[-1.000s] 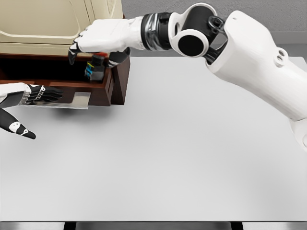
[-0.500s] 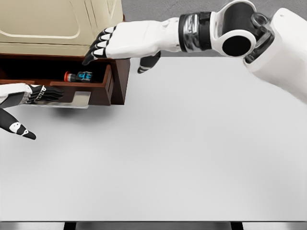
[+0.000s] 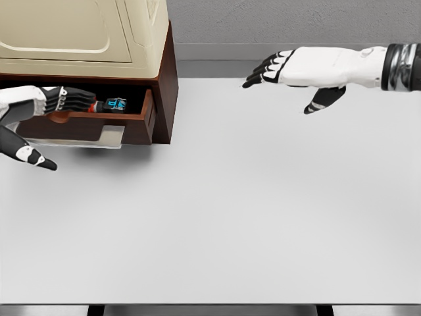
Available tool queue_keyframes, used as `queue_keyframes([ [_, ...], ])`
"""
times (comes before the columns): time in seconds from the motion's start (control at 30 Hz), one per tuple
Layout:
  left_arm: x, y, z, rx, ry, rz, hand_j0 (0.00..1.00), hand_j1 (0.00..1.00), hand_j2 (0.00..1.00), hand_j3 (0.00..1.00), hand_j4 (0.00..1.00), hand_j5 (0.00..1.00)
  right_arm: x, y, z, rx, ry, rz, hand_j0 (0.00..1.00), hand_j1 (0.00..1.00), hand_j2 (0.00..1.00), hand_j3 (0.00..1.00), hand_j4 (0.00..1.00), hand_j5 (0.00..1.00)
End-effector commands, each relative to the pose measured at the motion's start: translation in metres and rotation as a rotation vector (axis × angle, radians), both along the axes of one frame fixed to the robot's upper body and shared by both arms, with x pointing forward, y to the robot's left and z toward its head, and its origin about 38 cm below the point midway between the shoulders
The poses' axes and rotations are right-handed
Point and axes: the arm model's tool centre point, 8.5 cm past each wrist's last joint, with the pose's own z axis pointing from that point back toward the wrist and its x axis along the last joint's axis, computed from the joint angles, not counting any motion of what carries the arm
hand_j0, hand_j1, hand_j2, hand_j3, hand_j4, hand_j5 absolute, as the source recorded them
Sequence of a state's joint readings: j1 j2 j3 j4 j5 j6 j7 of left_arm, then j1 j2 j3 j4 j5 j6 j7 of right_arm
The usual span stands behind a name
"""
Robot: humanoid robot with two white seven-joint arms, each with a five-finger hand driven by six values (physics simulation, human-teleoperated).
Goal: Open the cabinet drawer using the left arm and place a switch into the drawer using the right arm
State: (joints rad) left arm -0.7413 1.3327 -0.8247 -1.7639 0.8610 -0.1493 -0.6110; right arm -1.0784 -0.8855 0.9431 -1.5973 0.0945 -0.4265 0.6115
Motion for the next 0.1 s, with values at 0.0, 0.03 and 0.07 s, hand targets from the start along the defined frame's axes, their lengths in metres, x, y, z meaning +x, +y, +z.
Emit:
queue_keyframes([
  [0.0, 0.000, -0.004, 0.003, -0.027, -0.026, -0.024, 1.00, 1.00, 1.00, 1.00, 1.00, 1.00, 0.001, -0.008, 0.003, 0.007, -0.003, -0.023, 1.00, 1.00, 1.00, 1.00, 1.00, 1.00],
  [0.03, -0.001, -0.006, 0.006, -0.039, -0.055, -0.045, 1.00, 1.00, 1.00, 1.00, 1.00, 1.00, -0.001, -0.009, -0.007, 0.005, 0.018, -0.014, 1.00, 1.00, 1.00, 1.00, 1.00, 1.00],
  [0.07, -0.002, -0.007, 0.008, -0.048, -0.076, -0.060, 1.00, 1.00, 1.00, 1.00, 1.00, 1.00, -0.003, -0.011, -0.014, 0.003, 0.032, -0.016, 1.00, 1.00, 1.00, 1.00, 1.00, 1.00],
])
